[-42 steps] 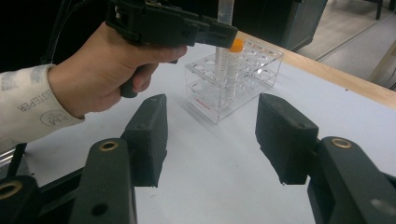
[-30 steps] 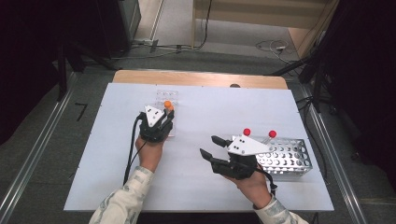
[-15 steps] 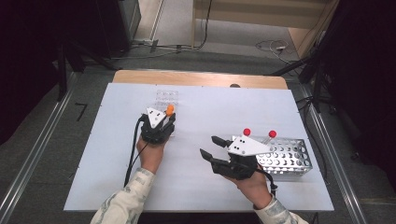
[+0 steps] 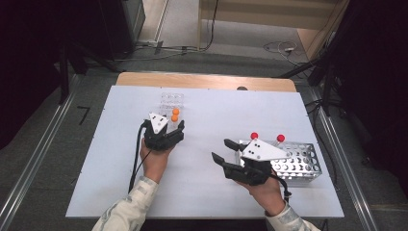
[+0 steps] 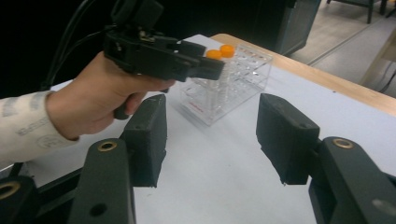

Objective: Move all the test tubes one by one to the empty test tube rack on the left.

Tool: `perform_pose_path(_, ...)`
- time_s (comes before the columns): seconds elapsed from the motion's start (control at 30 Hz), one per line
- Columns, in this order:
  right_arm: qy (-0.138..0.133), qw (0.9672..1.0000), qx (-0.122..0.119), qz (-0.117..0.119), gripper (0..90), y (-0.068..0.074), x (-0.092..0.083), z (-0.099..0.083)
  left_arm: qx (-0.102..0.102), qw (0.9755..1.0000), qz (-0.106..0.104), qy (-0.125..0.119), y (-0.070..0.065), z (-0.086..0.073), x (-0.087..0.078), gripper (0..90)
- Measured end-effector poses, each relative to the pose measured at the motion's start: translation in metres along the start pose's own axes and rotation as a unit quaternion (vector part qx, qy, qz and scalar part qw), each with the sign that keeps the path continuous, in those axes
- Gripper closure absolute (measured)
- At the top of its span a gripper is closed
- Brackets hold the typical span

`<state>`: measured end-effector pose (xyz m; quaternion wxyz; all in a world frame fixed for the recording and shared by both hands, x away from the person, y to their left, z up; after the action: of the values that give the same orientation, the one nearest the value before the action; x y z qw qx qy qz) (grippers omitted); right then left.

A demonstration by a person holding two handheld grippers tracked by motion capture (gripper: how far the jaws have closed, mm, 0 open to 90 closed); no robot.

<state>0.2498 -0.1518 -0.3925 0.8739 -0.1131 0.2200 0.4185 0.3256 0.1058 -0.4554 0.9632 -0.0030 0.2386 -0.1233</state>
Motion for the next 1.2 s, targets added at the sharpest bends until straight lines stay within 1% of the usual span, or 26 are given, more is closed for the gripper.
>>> perform_pose_path(0.13,-0.005,0.9998,0.01,-0.015,40.1,-0.011,-0.013,-0.004,-0.007,0.9999,-0.012,0.002,0.0,0.0,-0.011,24.9)
perform_pose_path(0.3,-0.011,0.9991,0.023,-0.032,39.7,-0.025,-0.03,-0.014,0.005,0.9998,-0.018,0.003,-0.002,-0.003,-0.026,19.6)
perform_pose_path(0.4,-0.015,0.9985,0.031,-0.043,39.6,-0.033,-0.041,-0.02,0.008,0.9997,-0.021,0.0,-0.002,-0.006,-0.033,18.3)
perform_pose_path(0.57,-0.017,0.997,0.041,-0.064,39.5,-0.045,-0.057,-0.031,0.012,0.9997,-0.021,0.004,0.0,-0.013,-0.04,17.8)
perform_pose_path(0.67,-0.015,0.9962,0.048,-0.071,39.5,-0.05,-0.064,-0.039,0.008,0.9997,-0.022,0.007,0.002,-0.017,-0.042,17.8)
perform_pose_path(0.8,-0.011,0.9956,0.046,-0.08,39.6,-0.054,-0.067,-0.053,0.005,0.9996,-0.026,0.011,0.001,-0.021,-0.042,17.8)
perform_pose_path(0.87,-0.01,0.9952,0.048,-0.085,40.1,-0.057,-0.067,-0.061,0.007,0.9996,-0.026,0.013,0.0,-0.022,-0.041,17.8)
perform_pose_path(0.97,-0.01,0.9945,0.052,-0.091,44.6,-0.061,-0.067,-0.072,0.007,0.9995,-0.028,0.013,-0.001,-0.023,-0.041,17.8)
perform_pose_path(1.03,-0.006,0.9946,0.056,-0.087,47.0,-0.063,-0.064,-0.078,0.006,0.9996,-0.027,0.011,-0.002,-0.023,-0.04,17.8)
perform_pose_path(1.13,0.005,0.9948,0.05,-0.089,50.9,-0.062,-0.058,-0.085,0.006,0.9995,-0.027,0.012,-0.002,-0.023,-0.04,17.8)
perform_pose_path(1.2,0.006,0.9944,0.048,-0.093,53.7,-0.063,-0.055,-0.088,0.007,0.9995,-0.027,0.012,-0.001,-0.024,-0.04,17.8)
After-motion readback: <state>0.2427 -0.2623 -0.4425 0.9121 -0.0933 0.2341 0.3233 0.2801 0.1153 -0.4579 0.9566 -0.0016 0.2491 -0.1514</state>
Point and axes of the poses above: each handheld gripper's, and its own axes: x roughly forward along the jaws, z roughly out of its top, y roughly to its left, the point moved 2 cm from there along x, roughly forward along the jaws, and after that the axes turned 5 degrees about y, right-handed, at the moved point
